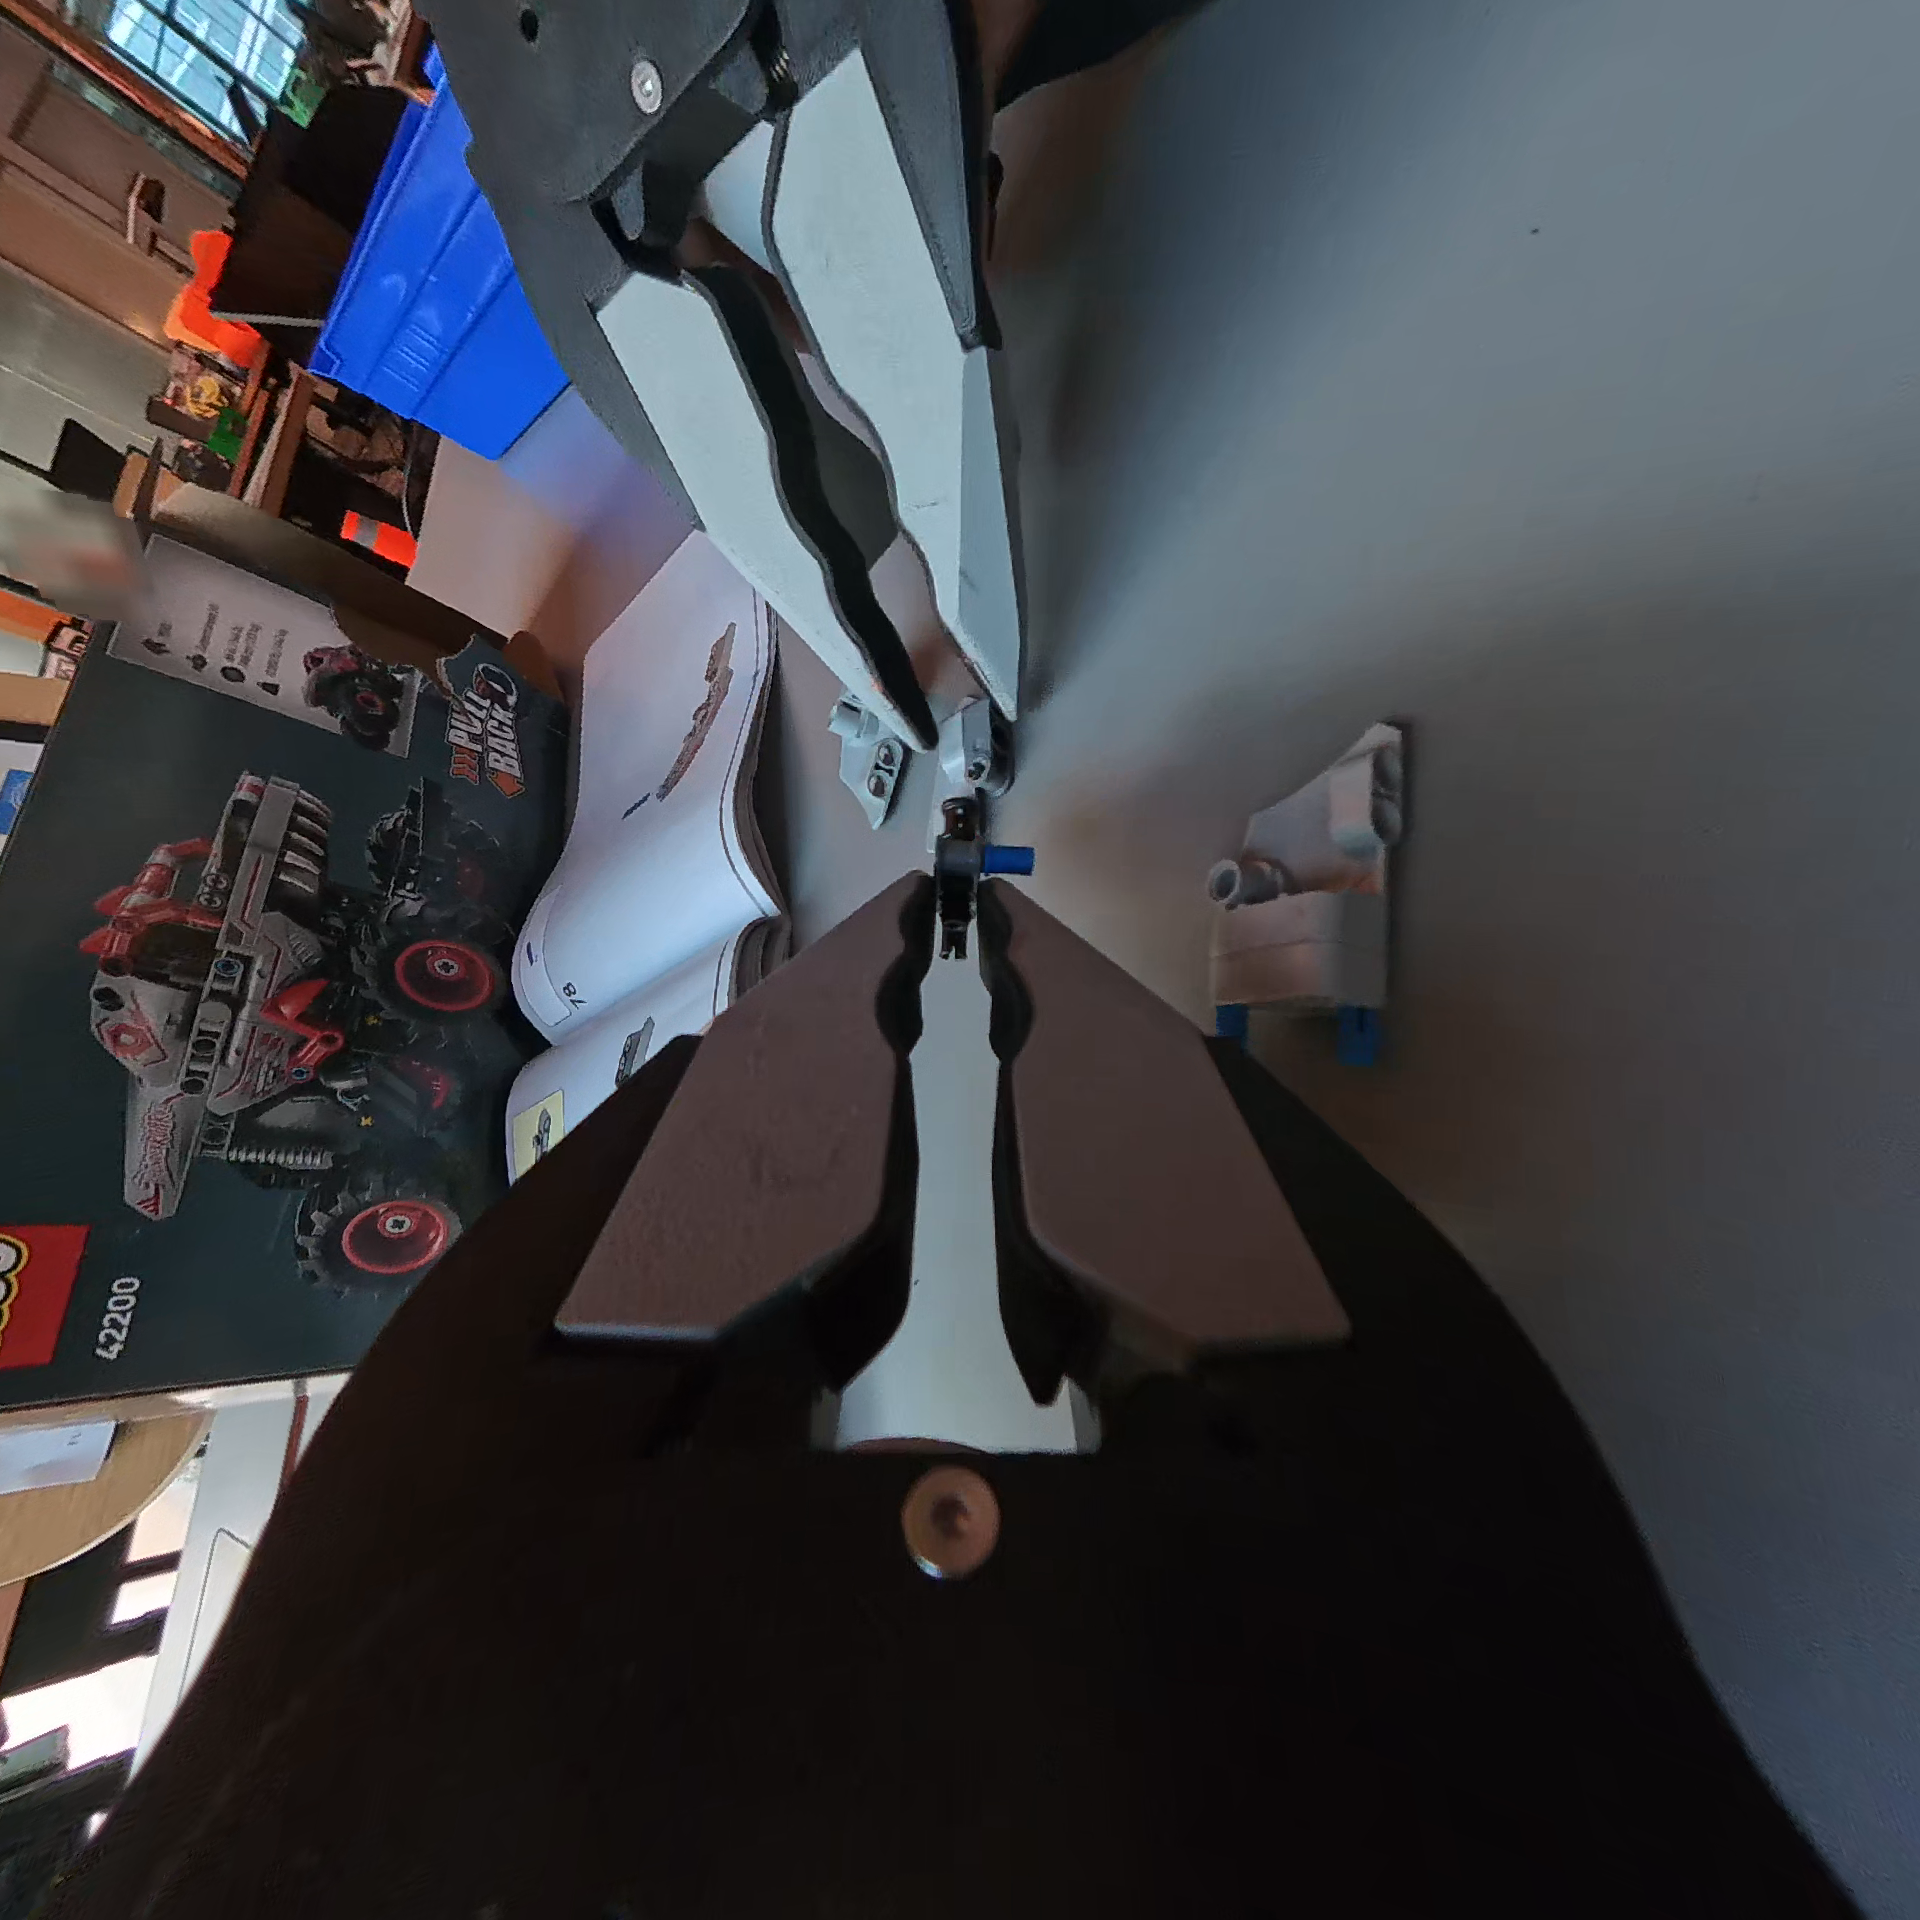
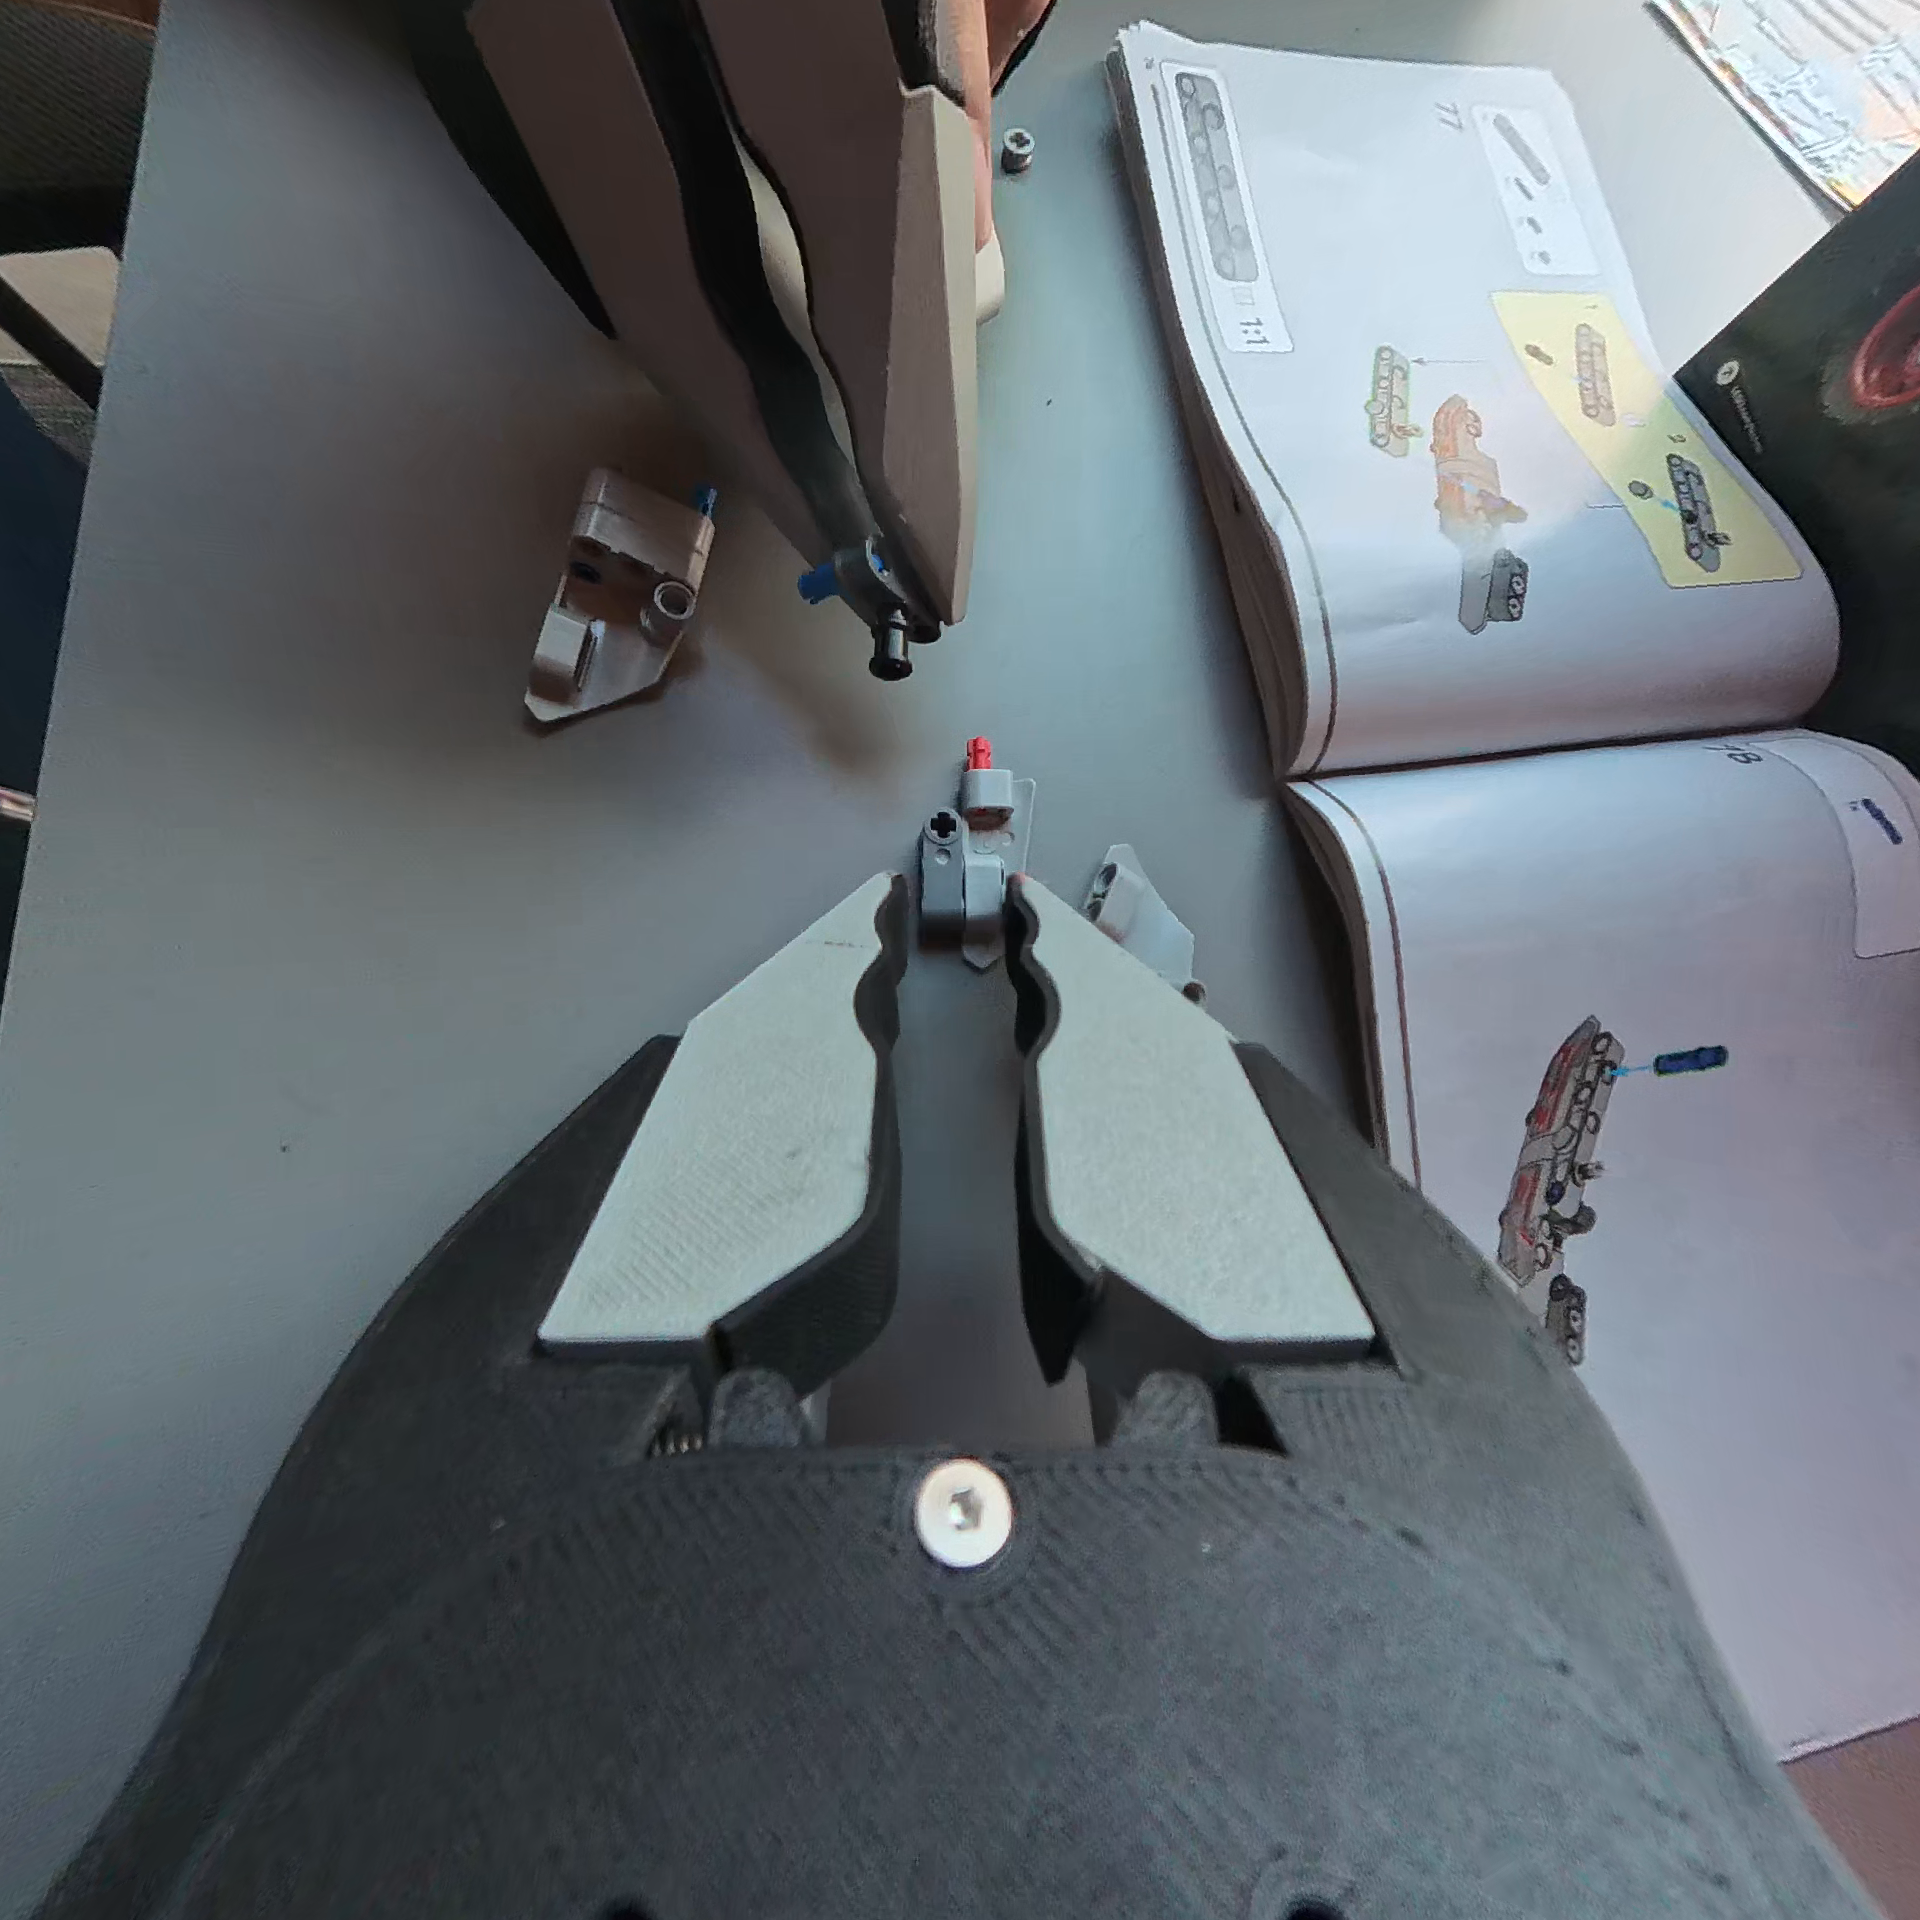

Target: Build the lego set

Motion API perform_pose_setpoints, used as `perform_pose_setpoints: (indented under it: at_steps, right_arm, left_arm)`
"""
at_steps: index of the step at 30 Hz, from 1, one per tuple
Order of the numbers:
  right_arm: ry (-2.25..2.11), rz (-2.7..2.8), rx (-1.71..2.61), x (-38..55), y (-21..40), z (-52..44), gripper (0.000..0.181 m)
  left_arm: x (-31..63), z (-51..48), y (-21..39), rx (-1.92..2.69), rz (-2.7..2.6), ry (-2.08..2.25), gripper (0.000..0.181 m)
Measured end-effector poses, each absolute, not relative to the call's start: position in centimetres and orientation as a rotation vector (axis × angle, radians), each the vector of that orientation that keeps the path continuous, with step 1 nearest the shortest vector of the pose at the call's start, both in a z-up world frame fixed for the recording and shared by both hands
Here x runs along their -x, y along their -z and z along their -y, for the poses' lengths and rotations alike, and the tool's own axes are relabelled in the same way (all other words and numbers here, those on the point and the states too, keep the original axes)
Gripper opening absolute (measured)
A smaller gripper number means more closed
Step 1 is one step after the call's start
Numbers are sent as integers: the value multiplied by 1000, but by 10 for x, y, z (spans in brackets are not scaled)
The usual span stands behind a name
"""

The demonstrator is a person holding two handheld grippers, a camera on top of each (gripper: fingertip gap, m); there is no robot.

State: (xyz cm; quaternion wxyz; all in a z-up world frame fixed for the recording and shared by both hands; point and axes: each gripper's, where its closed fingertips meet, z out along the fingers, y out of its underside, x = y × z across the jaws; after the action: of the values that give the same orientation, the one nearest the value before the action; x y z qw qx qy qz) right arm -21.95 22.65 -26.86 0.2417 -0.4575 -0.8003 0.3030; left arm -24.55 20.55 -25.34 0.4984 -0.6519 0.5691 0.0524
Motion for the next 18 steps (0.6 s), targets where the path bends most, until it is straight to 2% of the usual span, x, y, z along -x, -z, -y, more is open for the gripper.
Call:
perform_pose_setpoints:
  at_steps: [1,18]
  right_arm:
    - [-821,2197,1252,219,271,-226,15]
    - [-884,2207,1275,212,266,-228,18]
  left_arm:
    - [245,-205,254,1574,-1381,-132,5]
    - [245,-206,245,1594,-1287,-10,5]
